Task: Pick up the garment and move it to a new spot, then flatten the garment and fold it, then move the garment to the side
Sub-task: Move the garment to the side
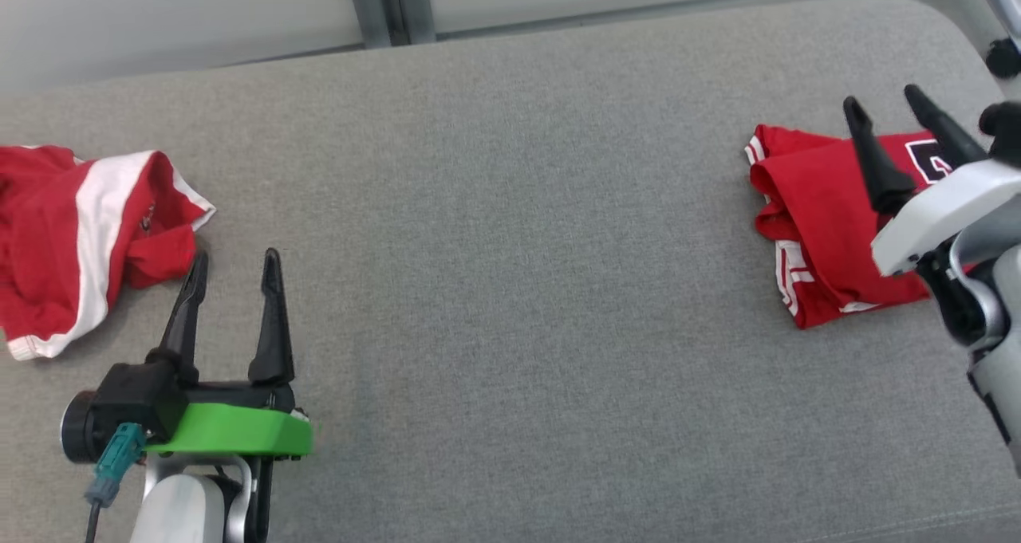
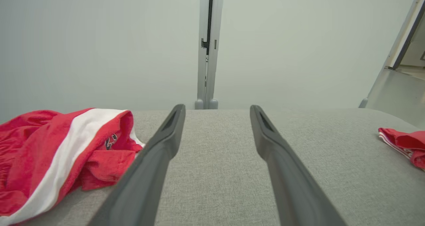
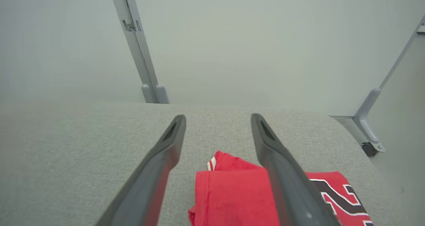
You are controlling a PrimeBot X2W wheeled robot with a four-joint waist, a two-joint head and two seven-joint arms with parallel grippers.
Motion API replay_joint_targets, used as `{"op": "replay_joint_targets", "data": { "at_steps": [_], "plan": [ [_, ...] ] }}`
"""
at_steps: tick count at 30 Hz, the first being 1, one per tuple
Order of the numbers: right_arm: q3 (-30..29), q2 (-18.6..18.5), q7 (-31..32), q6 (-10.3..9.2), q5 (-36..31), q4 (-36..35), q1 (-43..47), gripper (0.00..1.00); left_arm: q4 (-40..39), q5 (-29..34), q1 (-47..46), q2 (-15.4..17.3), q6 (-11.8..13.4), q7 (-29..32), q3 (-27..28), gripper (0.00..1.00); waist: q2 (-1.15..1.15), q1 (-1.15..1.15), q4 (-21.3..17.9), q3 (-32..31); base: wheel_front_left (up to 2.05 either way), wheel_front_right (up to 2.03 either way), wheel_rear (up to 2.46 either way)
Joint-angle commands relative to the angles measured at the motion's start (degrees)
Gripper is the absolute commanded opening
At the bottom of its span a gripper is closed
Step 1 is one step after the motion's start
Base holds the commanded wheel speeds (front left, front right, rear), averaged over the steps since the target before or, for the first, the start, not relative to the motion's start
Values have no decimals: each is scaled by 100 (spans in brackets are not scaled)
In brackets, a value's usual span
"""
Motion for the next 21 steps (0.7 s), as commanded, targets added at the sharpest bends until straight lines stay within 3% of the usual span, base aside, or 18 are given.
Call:
{"op": "replay_joint_targets", "data": {
  "at_steps": [1, 7, 14, 21],
  "plan": [
    [-56, 82, -127, -4, -54, -140, 236, 100, 1, 39, 156, -27, 36, -16, 70, 100, 0, 0, 219, -599, 0, 0, 0],
    [-344, 569, -440, -3, -259, -551, 1134, 100, 98, 188, 422, -101, 132, -16, 255, 100, 0, 0, 361, -854, 0, 0, 0],
    [-740, 1168, -920, -3, -351, -704, 2045, 100, -5, 230, 644, -197, 57, -16, 368, 100, 0, 0, 467, -938, 0, 0, 0],
    [-774, 1405, -1223, -3, -459, -712, 2497, 100, -132, 328, 755, -241, 31, -16, 382, 100, 0, 0, 526, -941, 0, 0, 0]
  ]
}}
